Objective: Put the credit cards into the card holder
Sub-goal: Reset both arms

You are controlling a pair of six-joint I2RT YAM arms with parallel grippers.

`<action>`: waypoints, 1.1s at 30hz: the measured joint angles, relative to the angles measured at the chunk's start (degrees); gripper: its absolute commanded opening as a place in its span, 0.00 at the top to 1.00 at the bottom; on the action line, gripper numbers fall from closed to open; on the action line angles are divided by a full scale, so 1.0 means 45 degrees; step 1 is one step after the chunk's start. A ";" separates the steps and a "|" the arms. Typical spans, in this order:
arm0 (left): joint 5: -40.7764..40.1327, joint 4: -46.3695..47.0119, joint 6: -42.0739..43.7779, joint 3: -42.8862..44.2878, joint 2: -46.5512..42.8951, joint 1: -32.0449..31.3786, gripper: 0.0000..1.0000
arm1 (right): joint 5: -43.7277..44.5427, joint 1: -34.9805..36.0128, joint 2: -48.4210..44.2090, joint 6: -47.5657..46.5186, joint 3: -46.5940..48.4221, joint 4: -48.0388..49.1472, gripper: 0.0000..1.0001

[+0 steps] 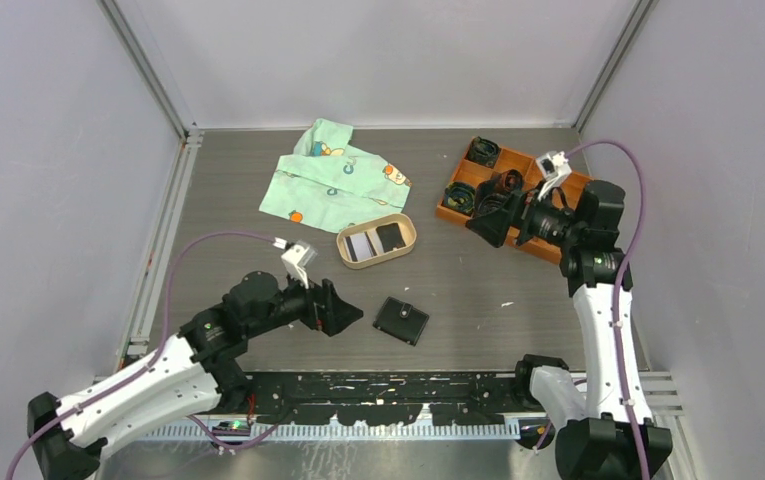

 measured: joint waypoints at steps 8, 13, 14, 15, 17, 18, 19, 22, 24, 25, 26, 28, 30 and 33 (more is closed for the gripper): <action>-0.1287 -0.1399 0.0869 0.2725 -0.1258 0.0024 0.00 | -0.0049 -0.1365 -0.0180 0.0937 0.0675 -0.0039 0.00; -0.2249 -0.3002 0.1977 0.4954 -0.0641 0.0024 0.00 | 0.1457 -0.1467 0.0112 0.1783 0.1787 -0.0714 0.01; -0.2399 -0.3249 0.2254 0.5333 -0.0427 0.0024 0.00 | 0.2035 -0.1467 0.0262 0.1957 0.2254 -0.1044 0.01; -0.2560 -0.3405 0.2487 0.5586 -0.0248 0.0024 0.00 | 0.2390 -0.1472 0.0364 0.2050 0.2569 -0.1219 0.01; -0.2696 -0.3541 0.2827 0.5833 0.0024 0.0024 0.00 | 0.3235 -0.1472 0.0593 0.2239 0.3390 -0.1700 0.00; -0.2735 -0.3551 0.2953 0.5892 0.0180 0.0024 0.00 | 0.3521 -0.1472 0.0636 0.2302 0.3667 -0.1831 0.00; -0.2759 -0.3546 0.3075 0.5921 0.0345 0.0024 0.00 | 0.3847 -0.1472 0.0646 0.2365 0.3934 -0.1972 0.01; -0.2725 -0.3502 0.3317 0.5926 0.0918 0.0024 0.00 | 0.4430 -0.1486 0.0622 0.2511 0.4493 -0.2424 0.00; -0.2647 -0.3429 0.3439 0.5926 0.1239 0.0024 0.00 | 0.4648 -0.1496 0.0631 0.2545 0.4682 -0.2599 0.01; -0.2613 -0.3400 0.3497 0.5916 0.1443 0.0024 0.00 | 0.4707 -0.1506 0.0631 0.2550 0.4707 -0.2676 0.00; -0.2565 -0.3376 0.3531 0.5877 0.1617 0.0024 0.00 | 0.4721 -0.1540 0.0636 0.2545 0.4711 -0.2759 0.00; -0.2531 -0.3308 0.3551 0.5736 0.1700 0.0024 0.00 | 0.4673 -0.1642 0.0665 0.2535 0.4711 -0.2924 0.01; -0.2492 -0.3269 0.3546 0.5571 0.1685 0.0024 0.00 | 0.4517 -0.1744 0.0714 0.2526 0.4711 -0.3021 0.00; -0.2458 -0.3104 0.3541 0.5328 0.1637 0.0039 0.00 | 0.4231 -0.1831 0.0772 0.2501 0.4711 -0.3089 0.01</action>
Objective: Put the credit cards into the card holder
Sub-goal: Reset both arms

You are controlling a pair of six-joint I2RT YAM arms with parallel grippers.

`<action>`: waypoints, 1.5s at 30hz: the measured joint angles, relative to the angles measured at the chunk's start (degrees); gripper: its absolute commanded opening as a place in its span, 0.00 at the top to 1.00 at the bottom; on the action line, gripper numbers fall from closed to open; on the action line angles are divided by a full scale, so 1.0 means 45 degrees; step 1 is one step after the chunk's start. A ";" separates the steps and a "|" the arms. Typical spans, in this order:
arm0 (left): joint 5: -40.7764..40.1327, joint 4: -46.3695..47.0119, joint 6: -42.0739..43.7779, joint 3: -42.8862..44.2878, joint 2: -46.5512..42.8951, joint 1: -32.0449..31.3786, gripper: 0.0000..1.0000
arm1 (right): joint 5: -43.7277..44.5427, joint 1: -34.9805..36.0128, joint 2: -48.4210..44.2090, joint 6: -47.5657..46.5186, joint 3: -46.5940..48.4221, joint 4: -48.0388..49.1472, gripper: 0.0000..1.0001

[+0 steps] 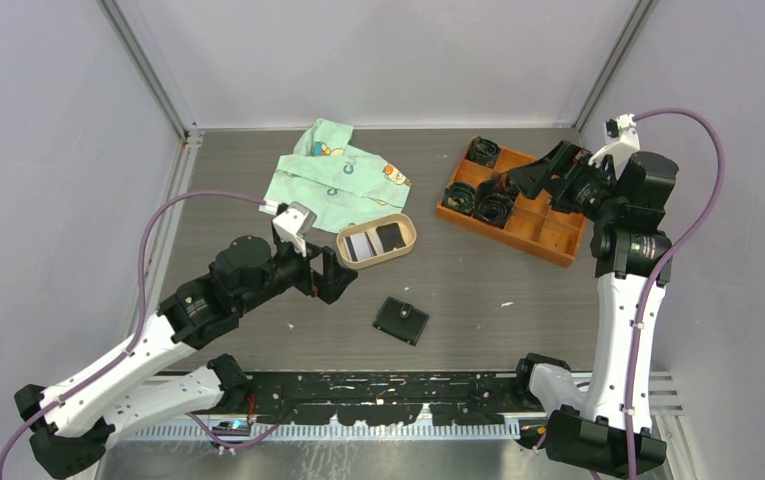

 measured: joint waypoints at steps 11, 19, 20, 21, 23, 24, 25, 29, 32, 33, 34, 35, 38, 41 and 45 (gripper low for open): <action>0.0131 0.0097 -0.0097 -0.0126 -0.0136 0.0078 0.00 | -0.0641 -0.0053 0.0005 -0.0403 0.0000 -0.0049 0.01; 0.0340 0.0112 -0.0398 -0.0267 -0.0287 0.0092 0.00 | -0.0986 -0.0053 0.0005 -0.0481 0.0000 -0.0044 0.01; 0.0355 0.0121 -0.0427 -0.0287 -0.0296 0.0092 0.00 | -0.1035 -0.0053 0.0005 -0.0481 0.0000 -0.0044 0.00; 0.0379 0.0131 -0.0452 -0.0316 -0.0301 0.0092 0.00 | -0.1073 -0.0053 0.0005 -0.0481 0.0000 -0.0044 0.00; 0.0432 0.0146 -0.0529 -0.0359 -0.0311 0.0092 0.00 | -0.1112 -0.0053 0.0005 -0.0481 0.0000 -0.0044 0.01; 0.0447 0.0155 -0.0568 -0.0374 -0.0311 0.0092 0.00 | -0.1127 -0.0053 0.0005 -0.0481 0.0000 -0.0044 0.00; 0.0461 0.0175 -0.0627 -0.0393 -0.0321 0.0092 0.00 | -0.1132 -0.0053 0.0000 -0.0481 0.0000 -0.0044 0.01; 0.0471 0.0194 -0.0709 -0.0476 -0.0427 0.0097 0.00 | -0.1180 -0.0053 0.0000 -0.0476 0.0000 -0.0044 0.00; 0.0471 0.0204 -0.0738 -0.0534 -0.0549 0.0097 0.00 | -0.1219 -0.0053 0.0000 -0.0461 0.0000 -0.0039 0.01; 0.0471 0.0199 -0.0753 -0.0544 -0.0573 0.0097 0.00 | -0.1229 -0.0053 0.0000 -0.0437 0.0000 -0.0034 0.00; 0.0471 0.0199 -0.0767 -0.0549 -0.0588 0.0097 0.00 | -0.1243 -0.0053 0.0000 -0.0427 0.0000 -0.0034 0.00; 0.0471 0.0199 -0.0772 -0.0559 -0.0607 0.0097 0.00 | -0.1263 -0.0053 0.0000 -0.0423 0.0000 -0.0029 0.00; 0.0476 0.0199 -0.0801 -0.0563 -0.0612 0.0097 0.00 | -0.1277 -0.0053 0.0000 -0.0393 0.0000 -0.0010 0.01; 0.0491 0.0204 -0.0908 -0.0568 -0.0612 0.0097 0.00 | -0.1277 -0.0053 0.0000 -0.0389 0.0000 0.0044 0.00; 0.0549 0.0199 -0.1001 -0.0578 -0.0631 0.0097 0.00 | -0.1277 -0.0053 0.0000 -0.0384 0.0000 0.0058 0.00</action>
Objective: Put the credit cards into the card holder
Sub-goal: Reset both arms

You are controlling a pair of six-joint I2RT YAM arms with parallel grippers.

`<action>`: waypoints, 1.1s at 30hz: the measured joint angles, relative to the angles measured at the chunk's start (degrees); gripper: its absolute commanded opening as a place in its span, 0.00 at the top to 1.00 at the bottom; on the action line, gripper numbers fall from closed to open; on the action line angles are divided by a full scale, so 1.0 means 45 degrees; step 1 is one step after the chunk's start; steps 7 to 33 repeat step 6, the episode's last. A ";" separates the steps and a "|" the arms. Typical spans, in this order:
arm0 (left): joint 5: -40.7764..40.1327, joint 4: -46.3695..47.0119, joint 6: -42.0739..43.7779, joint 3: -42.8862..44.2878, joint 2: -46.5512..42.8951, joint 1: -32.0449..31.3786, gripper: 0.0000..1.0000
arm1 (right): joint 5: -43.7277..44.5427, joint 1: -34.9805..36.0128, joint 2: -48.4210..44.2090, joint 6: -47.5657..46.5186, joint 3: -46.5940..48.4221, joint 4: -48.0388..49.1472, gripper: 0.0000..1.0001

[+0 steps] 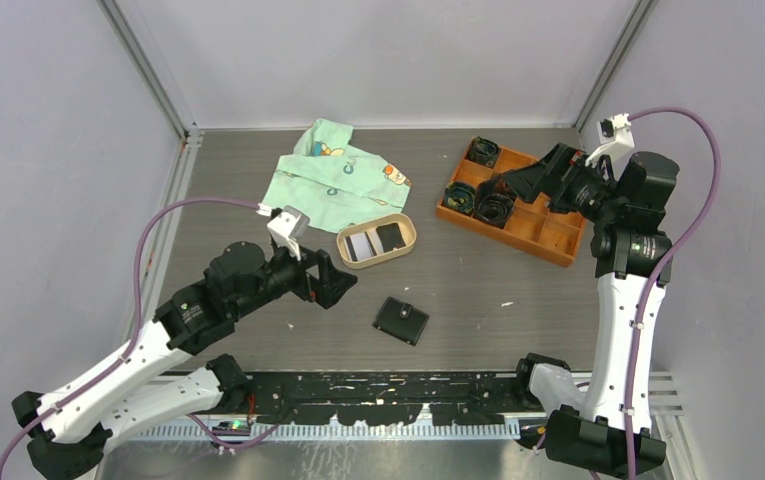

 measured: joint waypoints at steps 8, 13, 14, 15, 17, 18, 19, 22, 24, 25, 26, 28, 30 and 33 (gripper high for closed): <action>0.0019 0.0000 -0.0005 0.0000 -0.0053 0.0000 0.00 | 0.0005 0.0000 0.0000 0.0000 0.0000 0.0000 0.00; 0.0019 0.0000 -0.0005 0.0000 -0.0053 0.0000 0.00 | 0.0005 0.0000 0.0000 0.0000 0.0000 0.0000 0.00; 0.0019 0.0000 -0.0005 0.0000 -0.0053 0.0000 0.00 | 0.0005 0.0000 0.0000 0.0000 0.0000 0.0000 0.00; 0.0019 0.0000 -0.0005 0.0000 -0.0053 0.0000 0.00 | 0.0005 0.0000 0.0000 0.0000 0.0000 0.0000 0.00; 0.0019 0.0000 -0.0005 0.0000 -0.0053 0.0000 0.00 | 0.0005 0.0000 0.0000 0.0000 0.0000 0.0000 0.00; 0.0019 0.0000 -0.0005 0.0000 -0.0053 0.0000 0.00 | 0.0005 0.0000 0.0000 0.0000 0.0000 0.0000 0.00; 0.0019 0.0000 -0.0005 0.0000 -0.0053 0.0000 0.00 | 0.0005 0.0000 0.0000 0.0000 0.0000 0.0000 0.00; 0.0019 0.0000 -0.0005 0.0000 -0.0053 0.0000 0.00 | 0.0005 0.0000 0.0000 0.0000 0.0000 0.0000 0.00; 0.0019 0.0000 -0.0005 0.0000 -0.0053 0.0000 0.00 | 0.0005 0.0000 0.0000 0.0000 0.0000 0.0000 0.00; 0.0019 0.0000 -0.0005 0.0000 -0.0053 0.0000 0.00 | 0.0005 0.0000 0.0000 0.0000 0.0000 0.0000 0.00; 0.0019 0.0000 -0.0005 0.0000 -0.0053 0.0000 0.00 | 0.0005 0.0000 0.0000 0.0000 0.0000 0.0000 0.00; 0.0019 0.0000 -0.0005 0.0000 -0.0053 0.0000 0.00 | 0.0005 0.0000 0.0000 0.0000 0.0000 0.0000 0.00; 0.0019 0.0000 -0.0005 0.0000 -0.0053 0.0000 0.00 | 0.0005 0.0000 0.0000 0.0000 0.0000 0.0000 0.00; 0.0019 0.0000 -0.0005 0.0000 -0.0053 0.0000 0.00 | 0.0005 0.0000 0.0000 0.0000 0.0000 0.0000 0.00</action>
